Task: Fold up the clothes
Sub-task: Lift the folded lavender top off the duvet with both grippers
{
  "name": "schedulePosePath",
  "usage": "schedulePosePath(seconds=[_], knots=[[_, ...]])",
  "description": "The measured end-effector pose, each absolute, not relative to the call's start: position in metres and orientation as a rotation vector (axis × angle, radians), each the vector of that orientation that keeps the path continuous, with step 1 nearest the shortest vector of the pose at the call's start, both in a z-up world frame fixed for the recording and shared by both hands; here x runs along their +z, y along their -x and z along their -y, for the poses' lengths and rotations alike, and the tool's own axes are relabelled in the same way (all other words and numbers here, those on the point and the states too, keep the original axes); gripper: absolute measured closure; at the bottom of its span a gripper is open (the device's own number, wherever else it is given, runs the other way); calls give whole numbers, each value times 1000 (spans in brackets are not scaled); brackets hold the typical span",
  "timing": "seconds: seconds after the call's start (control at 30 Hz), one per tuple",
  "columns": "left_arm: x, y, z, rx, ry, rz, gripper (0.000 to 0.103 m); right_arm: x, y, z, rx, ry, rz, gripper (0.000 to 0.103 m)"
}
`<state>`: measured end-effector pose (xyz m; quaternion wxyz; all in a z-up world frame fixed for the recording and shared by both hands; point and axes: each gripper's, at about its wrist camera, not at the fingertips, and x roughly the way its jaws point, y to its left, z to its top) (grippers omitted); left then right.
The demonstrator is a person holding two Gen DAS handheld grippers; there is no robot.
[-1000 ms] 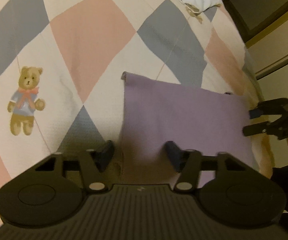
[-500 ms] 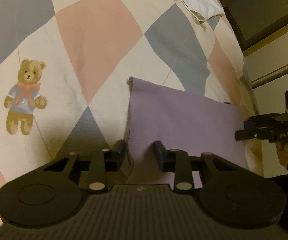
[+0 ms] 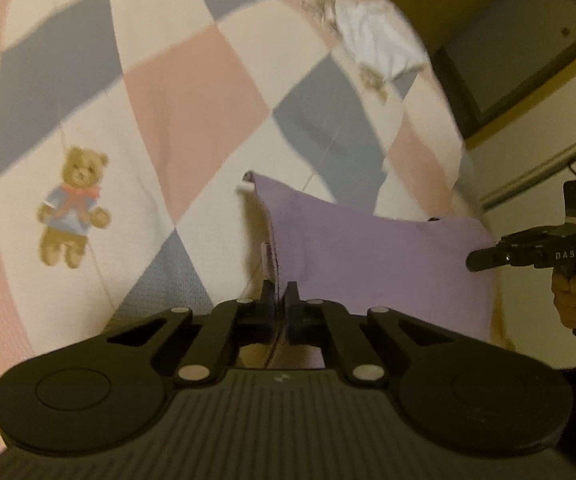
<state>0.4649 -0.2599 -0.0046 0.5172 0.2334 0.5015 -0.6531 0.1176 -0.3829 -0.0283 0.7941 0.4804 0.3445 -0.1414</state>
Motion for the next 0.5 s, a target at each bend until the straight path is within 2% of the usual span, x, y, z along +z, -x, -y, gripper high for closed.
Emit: schedulePosePath(seconds=[0.23, 0.5], knots=[[106, -472, 231, -1589, -364, -986, 102, 71, -121, 393, -237, -775, -611, 99], [216, -429, 184, -1606, -203, -695, 102, 197, -107, 390, -203, -418, -442, 99]])
